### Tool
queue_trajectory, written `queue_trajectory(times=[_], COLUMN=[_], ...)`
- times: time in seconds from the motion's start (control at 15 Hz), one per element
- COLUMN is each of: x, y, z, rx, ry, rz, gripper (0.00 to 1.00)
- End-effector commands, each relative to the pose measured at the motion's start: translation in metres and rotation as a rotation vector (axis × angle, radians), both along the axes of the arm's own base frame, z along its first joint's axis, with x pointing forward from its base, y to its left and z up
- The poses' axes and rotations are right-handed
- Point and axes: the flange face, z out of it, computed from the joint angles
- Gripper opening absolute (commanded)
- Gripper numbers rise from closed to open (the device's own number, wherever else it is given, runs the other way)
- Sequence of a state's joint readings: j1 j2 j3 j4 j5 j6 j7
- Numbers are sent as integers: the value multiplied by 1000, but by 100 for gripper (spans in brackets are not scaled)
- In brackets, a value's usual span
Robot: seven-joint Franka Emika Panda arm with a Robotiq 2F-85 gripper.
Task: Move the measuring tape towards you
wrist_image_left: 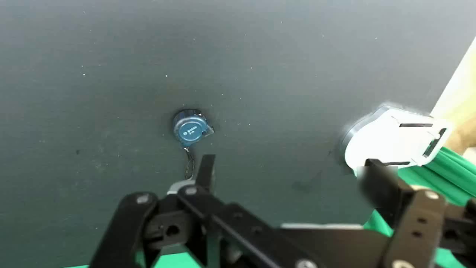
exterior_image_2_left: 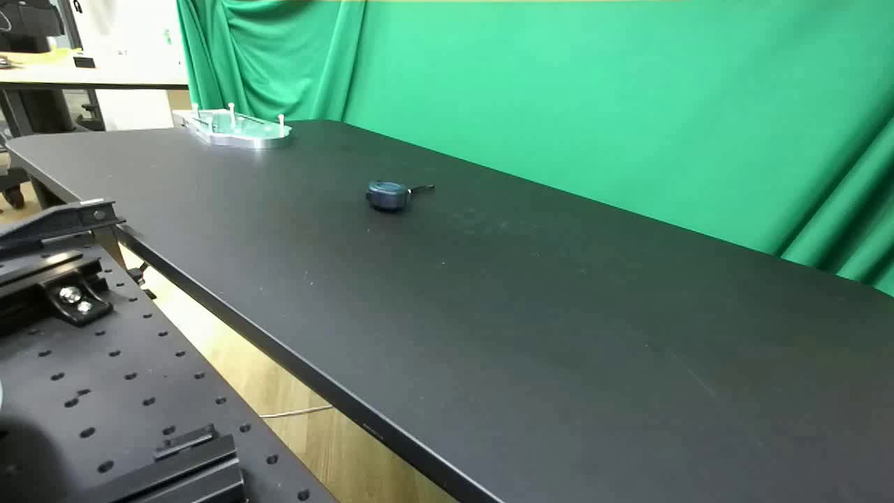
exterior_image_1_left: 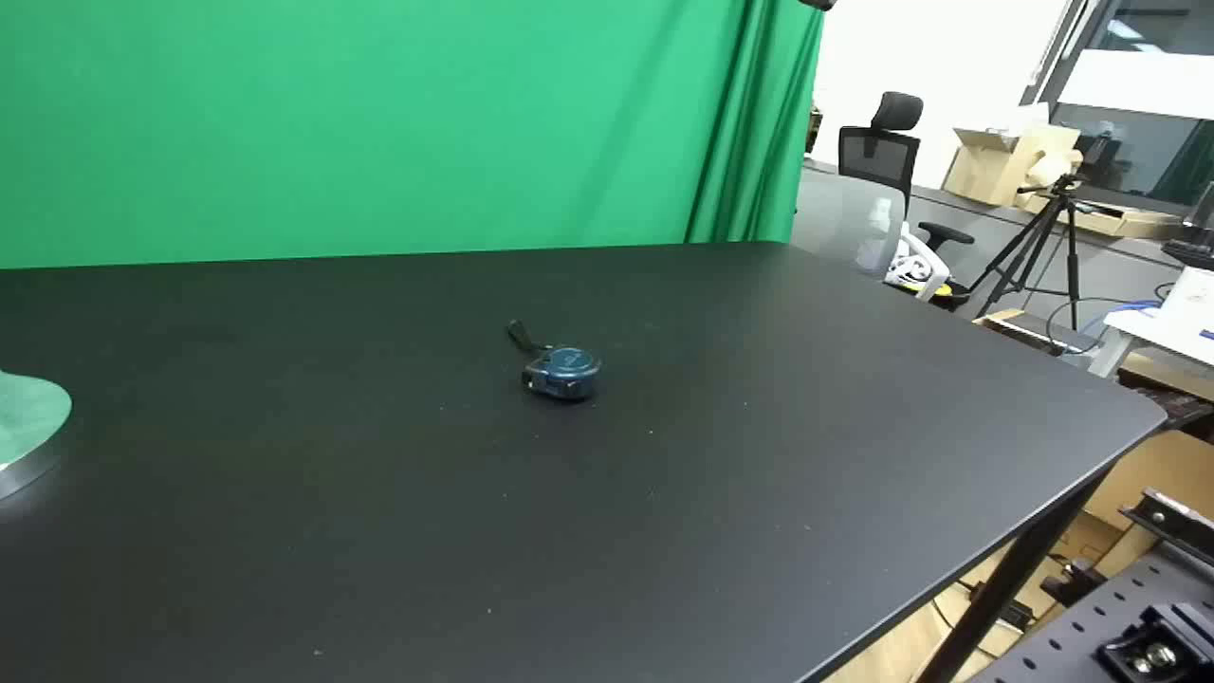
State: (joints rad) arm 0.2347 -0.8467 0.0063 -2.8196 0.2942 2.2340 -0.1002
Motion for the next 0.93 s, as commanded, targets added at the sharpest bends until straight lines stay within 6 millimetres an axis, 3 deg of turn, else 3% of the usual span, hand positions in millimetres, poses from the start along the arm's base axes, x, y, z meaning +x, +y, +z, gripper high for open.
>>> queue_trajectory(times=[0.0,0.87], x=[0,6], y=[0,-2], z=[0,-4], rx=[-1,-23], ry=[3,-10], rz=[1,-10], gripper=[100,100])
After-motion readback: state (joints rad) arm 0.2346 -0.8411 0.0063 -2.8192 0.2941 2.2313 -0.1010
